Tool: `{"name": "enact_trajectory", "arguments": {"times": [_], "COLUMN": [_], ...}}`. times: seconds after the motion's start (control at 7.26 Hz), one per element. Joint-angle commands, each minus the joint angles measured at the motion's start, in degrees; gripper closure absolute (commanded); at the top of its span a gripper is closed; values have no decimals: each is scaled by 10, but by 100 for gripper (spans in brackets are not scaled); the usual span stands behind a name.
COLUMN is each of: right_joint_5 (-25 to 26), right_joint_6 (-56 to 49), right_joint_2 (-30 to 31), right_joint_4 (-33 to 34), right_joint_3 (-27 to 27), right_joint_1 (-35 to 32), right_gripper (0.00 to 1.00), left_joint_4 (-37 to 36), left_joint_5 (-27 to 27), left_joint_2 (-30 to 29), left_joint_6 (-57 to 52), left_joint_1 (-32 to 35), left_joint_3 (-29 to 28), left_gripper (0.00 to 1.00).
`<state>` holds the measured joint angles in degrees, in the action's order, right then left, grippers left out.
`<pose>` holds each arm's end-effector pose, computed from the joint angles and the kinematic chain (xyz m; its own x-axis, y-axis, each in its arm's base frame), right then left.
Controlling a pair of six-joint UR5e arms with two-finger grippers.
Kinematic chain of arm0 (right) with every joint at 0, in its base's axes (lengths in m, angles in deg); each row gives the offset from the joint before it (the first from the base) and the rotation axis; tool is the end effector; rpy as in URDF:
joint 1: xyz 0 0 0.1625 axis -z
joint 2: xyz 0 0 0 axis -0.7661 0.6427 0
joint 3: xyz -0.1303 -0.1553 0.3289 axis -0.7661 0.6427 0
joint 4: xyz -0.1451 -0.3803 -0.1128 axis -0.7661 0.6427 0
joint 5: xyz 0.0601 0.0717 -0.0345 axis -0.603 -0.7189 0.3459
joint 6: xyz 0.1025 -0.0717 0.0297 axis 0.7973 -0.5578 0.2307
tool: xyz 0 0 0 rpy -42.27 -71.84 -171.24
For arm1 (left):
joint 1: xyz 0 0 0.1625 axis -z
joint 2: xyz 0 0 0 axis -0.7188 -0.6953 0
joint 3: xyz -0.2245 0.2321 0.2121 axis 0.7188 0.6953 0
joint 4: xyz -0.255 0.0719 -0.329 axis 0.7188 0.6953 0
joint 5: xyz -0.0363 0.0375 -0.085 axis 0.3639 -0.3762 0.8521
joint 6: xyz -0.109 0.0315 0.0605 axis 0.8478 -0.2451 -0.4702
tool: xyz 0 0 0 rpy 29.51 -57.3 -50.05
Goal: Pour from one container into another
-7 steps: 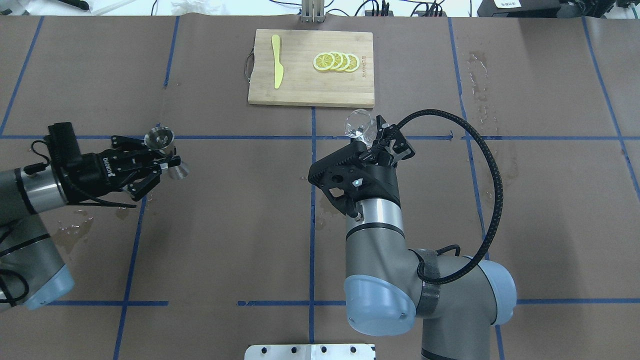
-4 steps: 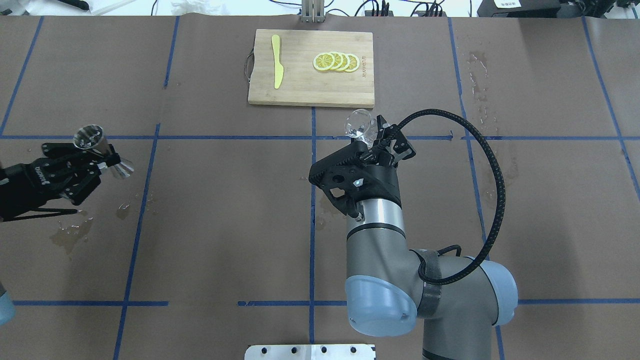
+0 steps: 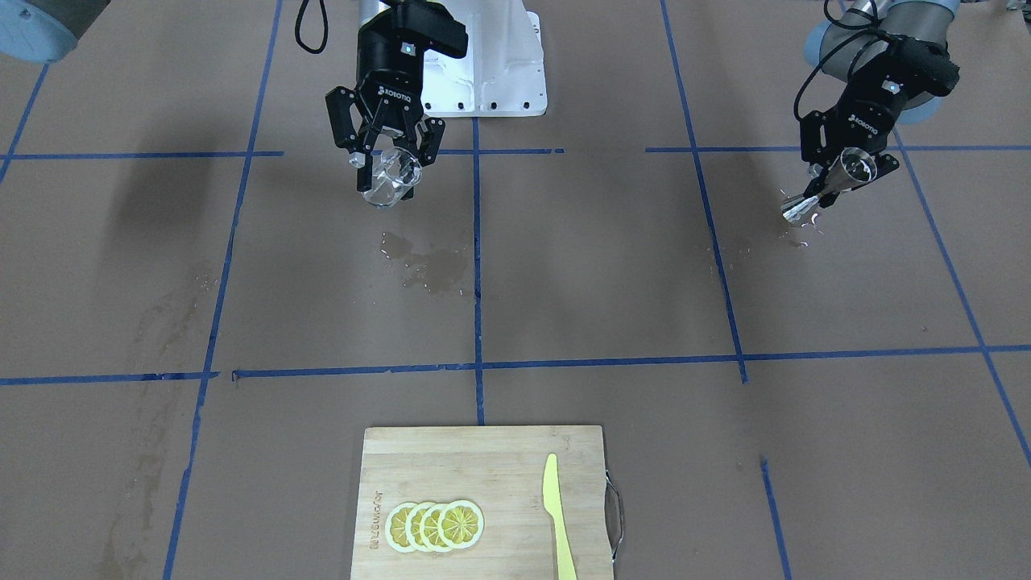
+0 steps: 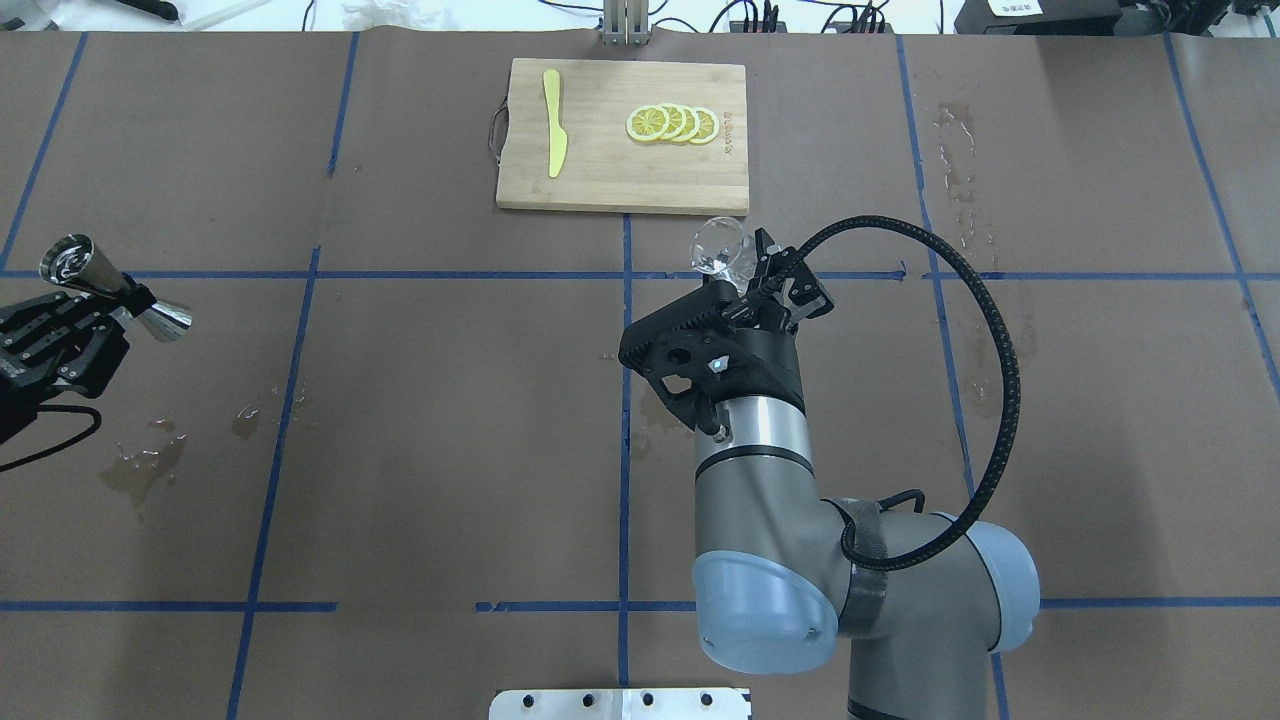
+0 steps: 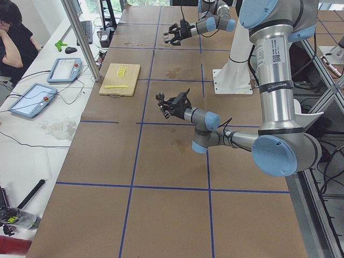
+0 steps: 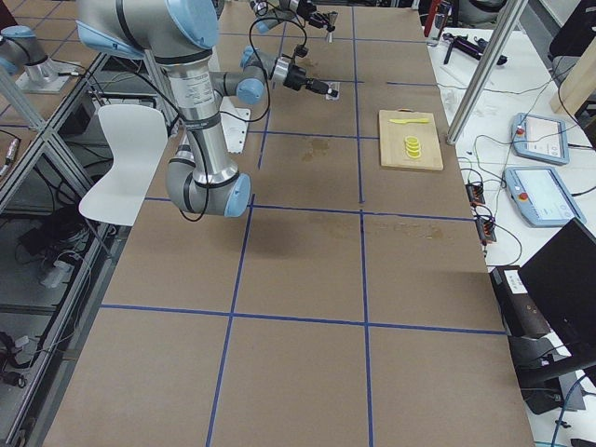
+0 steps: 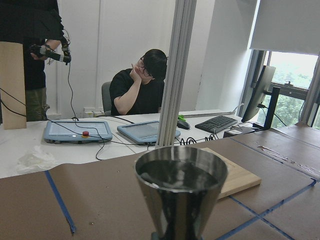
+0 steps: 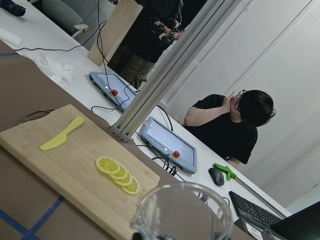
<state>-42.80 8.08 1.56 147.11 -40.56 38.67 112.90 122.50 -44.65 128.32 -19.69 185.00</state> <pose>-0.4729 -0.3458 0.1270 0.9794 -0.1699 0.1090 -0.0515 0.3117 0.9488 0.2704 -0.3569 0.4554 0.4868 0.4801 -0.7298 0.7086 0.2716 0.6513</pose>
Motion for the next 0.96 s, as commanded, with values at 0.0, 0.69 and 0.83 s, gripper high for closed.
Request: {"name": "enact_trajectory", "arguments": {"times": [0.0, 0.69, 0.83], "right_joint_5": [0, 0, 0], "right_joint_6": [0, 0, 0], "right_joint_2": [0, 1, 2], "right_joint_4": [0, 0, 0], "right_joint_3": [0, -4, -4], "right_joint_1": [0, 0, -1], "right_gripper": [100, 100, 100], "left_joint_4": [-3, -12, -11], "left_joint_5": [-233, -389, -388], "left_joint_2": [1, -36, -61], "left_joint_6": [5, -46, -47], "left_joint_1": [-151, -250, -250], "left_joint_3": [2, -65, -77], "left_gripper": [100, 100, 100]}}
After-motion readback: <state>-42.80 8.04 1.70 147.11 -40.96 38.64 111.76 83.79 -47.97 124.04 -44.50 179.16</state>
